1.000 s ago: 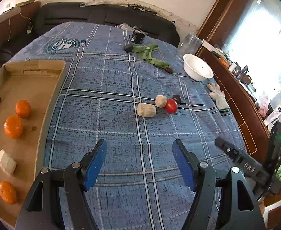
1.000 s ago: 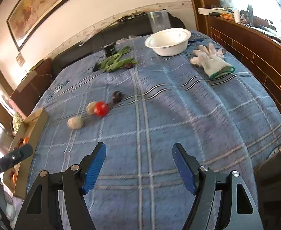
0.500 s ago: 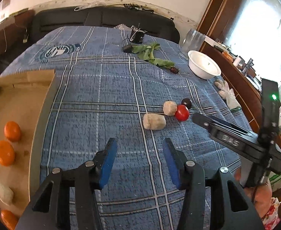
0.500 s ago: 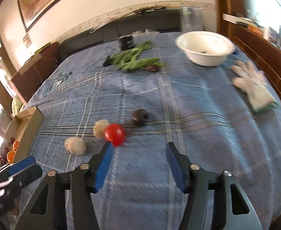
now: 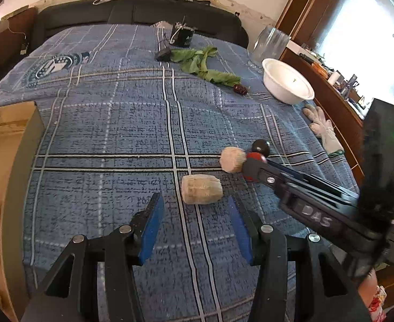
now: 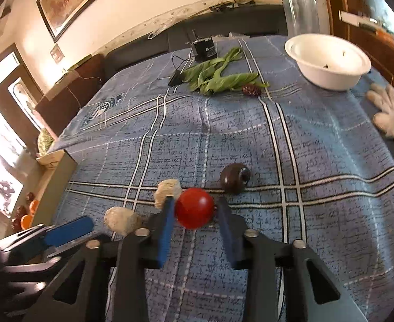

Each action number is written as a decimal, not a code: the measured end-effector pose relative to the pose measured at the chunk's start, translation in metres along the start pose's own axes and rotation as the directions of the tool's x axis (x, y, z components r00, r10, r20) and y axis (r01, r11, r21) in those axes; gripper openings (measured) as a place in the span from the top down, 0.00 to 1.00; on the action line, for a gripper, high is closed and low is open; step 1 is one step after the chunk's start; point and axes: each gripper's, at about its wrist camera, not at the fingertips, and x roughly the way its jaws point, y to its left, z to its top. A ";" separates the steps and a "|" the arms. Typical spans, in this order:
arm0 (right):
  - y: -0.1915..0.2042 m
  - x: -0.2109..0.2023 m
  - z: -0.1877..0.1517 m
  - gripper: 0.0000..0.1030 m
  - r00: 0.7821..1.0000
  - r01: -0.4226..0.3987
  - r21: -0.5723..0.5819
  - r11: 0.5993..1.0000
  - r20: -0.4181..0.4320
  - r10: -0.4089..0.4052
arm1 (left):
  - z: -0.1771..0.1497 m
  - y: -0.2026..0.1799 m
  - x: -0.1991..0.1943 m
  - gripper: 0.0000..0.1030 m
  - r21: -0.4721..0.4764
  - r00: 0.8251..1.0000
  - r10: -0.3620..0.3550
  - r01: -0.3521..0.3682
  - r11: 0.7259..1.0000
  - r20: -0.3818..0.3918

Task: Organize fruits
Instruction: 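Move both open tools back over the remaining items on the table, then grasp a white cube with the left tool while the right tool grasps the red tomato, then carry the cube and tomato into the box and open both tools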

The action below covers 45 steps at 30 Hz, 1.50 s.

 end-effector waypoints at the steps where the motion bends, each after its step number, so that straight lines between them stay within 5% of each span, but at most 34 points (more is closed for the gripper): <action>1: -0.002 -0.001 0.000 0.69 1.000 -0.003 0.009 1.000 0.000 0.003 | 0.001 0.000 0.005 0.53 -0.002 1.000 0.001 -0.001 1.000 -0.007; 7: -0.019 -0.012 0.002 0.69 0.999 0.017 0.071 0.997 0.028 -0.019 | 0.008 -0.010 0.020 0.54 0.041 0.999 0.034 -0.034 0.999 0.005; 9: -0.025 -0.017 0.002 0.69 0.999 0.021 0.086 0.996 0.039 -0.024 | 0.009 -0.011 0.024 0.69 0.057 0.999 0.047 -0.048 0.997 0.014; 23: -0.025 -0.021 -0.004 0.69 0.997 0.047 0.081 0.996 0.057 -0.052 | 0.003 0.005 0.014 0.69 0.005 0.998 -0.032 0.032 0.999 0.059; 33: 0.017 -0.049 -0.018 0.69 0.996 0.008 0.043 0.999 0.086 -0.011 | -0.022 0.031 -0.058 0.68 -0.093 0.985 -0.137 0.147 0.985 0.103; 37: 0.055 -0.054 -0.020 0.69 0.996 -0.045 -0.006 0.999 0.072 0.045 | -0.019 0.072 -0.101 0.68 -0.145 0.988 -0.088 0.107 0.984 0.131; 45: 0.153 -0.037 -0.019 0.68 0.985 -0.171 -0.143 0.975 -0.003 0.172 | 0.003 0.182 -0.143 0.68 -0.254 0.972 0.210 -0.178 0.951 0.106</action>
